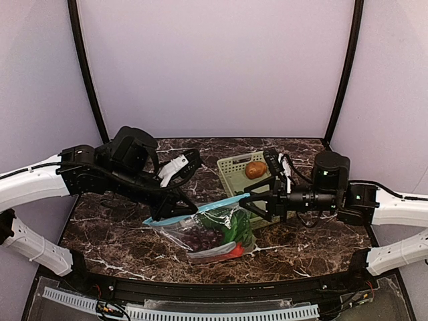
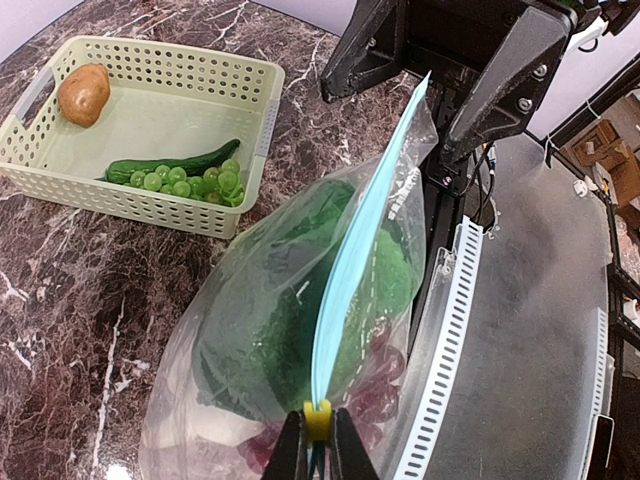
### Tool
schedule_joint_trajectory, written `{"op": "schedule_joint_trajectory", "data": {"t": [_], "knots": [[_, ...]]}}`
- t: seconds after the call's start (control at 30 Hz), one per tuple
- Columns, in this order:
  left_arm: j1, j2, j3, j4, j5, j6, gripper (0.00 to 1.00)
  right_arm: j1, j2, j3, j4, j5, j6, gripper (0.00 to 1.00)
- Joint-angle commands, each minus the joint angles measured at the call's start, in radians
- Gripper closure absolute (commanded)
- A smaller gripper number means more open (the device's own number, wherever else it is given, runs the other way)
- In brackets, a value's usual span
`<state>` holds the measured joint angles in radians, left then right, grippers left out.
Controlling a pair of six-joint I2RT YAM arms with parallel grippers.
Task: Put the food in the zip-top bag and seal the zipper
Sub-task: Hold the zipper food storage bag at the center of the board.
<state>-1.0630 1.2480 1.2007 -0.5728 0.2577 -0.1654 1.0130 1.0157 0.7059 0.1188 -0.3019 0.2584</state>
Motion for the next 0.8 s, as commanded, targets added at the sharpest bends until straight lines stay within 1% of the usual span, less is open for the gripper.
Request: {"op": "schedule_joint_trajectory", "data": {"t": [0.0, 0.2, 0.23, 0.33, 0.4, 0.5, 0.6, 0.77], "knots": [[0.005, -0.022, -0.010, -0.021, 0.009, 0.001, 0.99, -0.004, 0.016, 0.027, 0.066, -0.020, 0.022, 0.52], [0.005, -0.020, -0.008, -0.025, 0.008, 0.002, 0.99, -0.004, 0.049, 0.043, 0.069, -0.038, 0.028, 0.69], [0.004, -0.022, -0.009, -0.025, 0.008, 0.002, 0.99, -0.003, 0.052, 0.041, 0.074, -0.039, 0.033, 0.75], [0.005, -0.022, -0.011, -0.025, 0.007, 0.002, 0.99, -0.003, 0.049, 0.038, 0.084, -0.038, 0.040, 0.80], [0.003, -0.022, -0.012, -0.024, 0.008, 0.001, 0.99, -0.003, 0.049, 0.037, 0.087, -0.032, 0.044, 0.85], [0.004, -0.021, -0.012, -0.023, 0.009, 0.001, 0.99, -0.003, 0.050, 0.039, 0.085, -0.021, 0.045, 1.00], [0.005, -0.023, -0.011, -0.024, 0.008, 0.002, 0.99, -0.003, 0.049, 0.040, 0.072, 0.009, 0.049, 1.00], [0.004, -0.032, -0.017, -0.027, 0.005, -0.003, 0.99, -0.007, 0.027, 0.035, 0.033, 0.109, 0.077, 1.00]]}}
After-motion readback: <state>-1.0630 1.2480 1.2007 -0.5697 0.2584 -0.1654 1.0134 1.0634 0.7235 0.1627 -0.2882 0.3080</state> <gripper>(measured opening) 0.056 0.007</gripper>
